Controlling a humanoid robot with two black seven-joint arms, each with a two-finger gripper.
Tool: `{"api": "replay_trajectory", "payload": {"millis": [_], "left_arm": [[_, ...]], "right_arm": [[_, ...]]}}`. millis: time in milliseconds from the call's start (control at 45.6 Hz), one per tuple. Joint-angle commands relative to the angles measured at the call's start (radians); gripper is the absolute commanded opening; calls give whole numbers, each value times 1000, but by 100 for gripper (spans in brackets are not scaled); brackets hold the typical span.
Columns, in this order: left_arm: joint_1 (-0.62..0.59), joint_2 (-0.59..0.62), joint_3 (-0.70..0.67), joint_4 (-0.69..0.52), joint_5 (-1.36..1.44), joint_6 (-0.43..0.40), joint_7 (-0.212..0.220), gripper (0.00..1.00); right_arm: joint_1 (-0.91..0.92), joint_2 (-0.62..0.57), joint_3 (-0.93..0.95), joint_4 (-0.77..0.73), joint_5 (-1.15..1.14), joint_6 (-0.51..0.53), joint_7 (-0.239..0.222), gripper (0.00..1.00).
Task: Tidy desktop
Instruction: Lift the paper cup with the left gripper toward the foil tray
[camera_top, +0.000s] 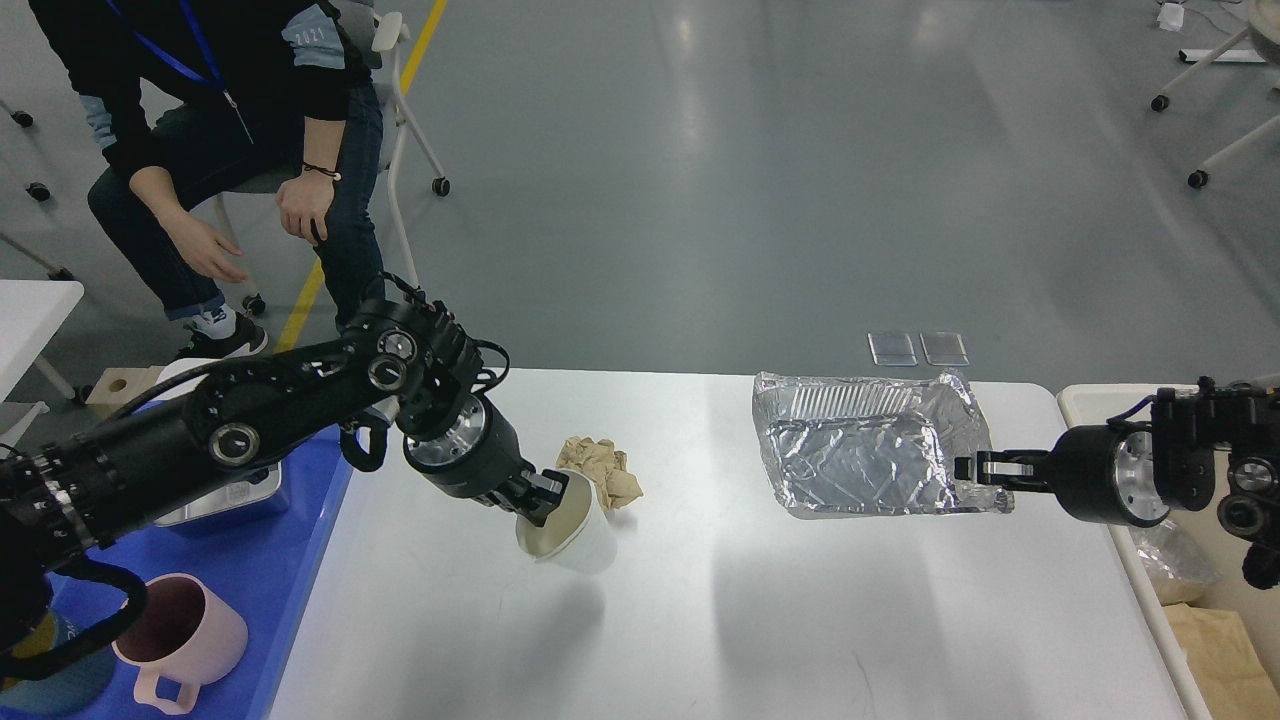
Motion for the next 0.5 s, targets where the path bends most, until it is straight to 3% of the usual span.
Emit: {"api": "replay_trajectory", "payload": {"millis": [0, 263, 483], "left_arm": [[-8, 67, -88, -43, -31, -2, 0, 0], [-51, 164, -216, -54, -103, -2, 0, 0], [-52, 174, -254, -54, -112, -2, 0, 0]], "right_arm": [[-4, 0, -11, 2, 0, 2, -1, 0], [-31, 52, -22, 5, 0, 11, -4, 0], [-33, 159, -88, -2, -1, 7, -9, 0]]}}
